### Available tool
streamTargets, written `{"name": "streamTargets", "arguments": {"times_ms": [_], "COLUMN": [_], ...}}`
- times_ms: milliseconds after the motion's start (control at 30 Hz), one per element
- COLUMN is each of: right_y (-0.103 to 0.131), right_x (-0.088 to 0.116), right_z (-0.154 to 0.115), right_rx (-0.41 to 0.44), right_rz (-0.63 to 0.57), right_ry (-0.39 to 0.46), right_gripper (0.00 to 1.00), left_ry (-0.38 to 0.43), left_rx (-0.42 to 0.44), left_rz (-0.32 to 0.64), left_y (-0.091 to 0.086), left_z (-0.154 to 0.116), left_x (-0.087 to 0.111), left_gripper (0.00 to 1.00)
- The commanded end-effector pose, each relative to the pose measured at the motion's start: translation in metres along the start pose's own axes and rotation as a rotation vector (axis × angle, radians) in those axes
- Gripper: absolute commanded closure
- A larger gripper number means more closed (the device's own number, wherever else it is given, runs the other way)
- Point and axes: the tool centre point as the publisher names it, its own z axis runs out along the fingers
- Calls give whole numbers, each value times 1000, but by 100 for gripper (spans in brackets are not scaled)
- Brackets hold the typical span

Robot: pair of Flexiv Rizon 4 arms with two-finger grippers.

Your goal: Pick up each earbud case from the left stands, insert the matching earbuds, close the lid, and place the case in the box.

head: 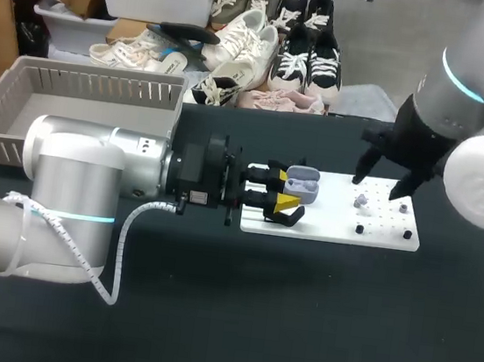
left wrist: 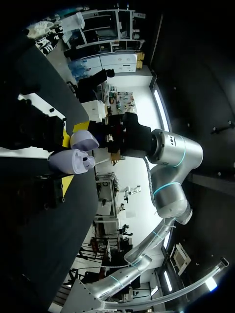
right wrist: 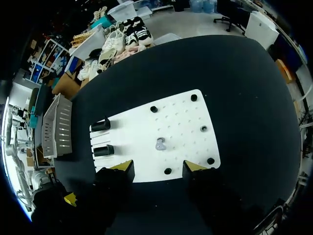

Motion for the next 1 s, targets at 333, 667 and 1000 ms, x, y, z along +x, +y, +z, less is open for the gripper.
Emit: {"name": "streamTargets", "arguments": {"times_ms": [333,667,1000], "right_y": [-1,-1,0], "right_x": [5,0,-6], "right_z": [22,36,45], "right_rx": [-18,-14,-27], "right_rz": [20,39,55], "right_ry": [2,11,10], "right_gripper": [52,55,57], "left_ry": [-2,-2,-2], "left_rx": [-1,-1,-1], "left_rz": [1,1,1], "left_y": [0,0,0], "left_z": [0,0,0], "left_x": [1,1,1], "left_gripper": [100,100,100]}}
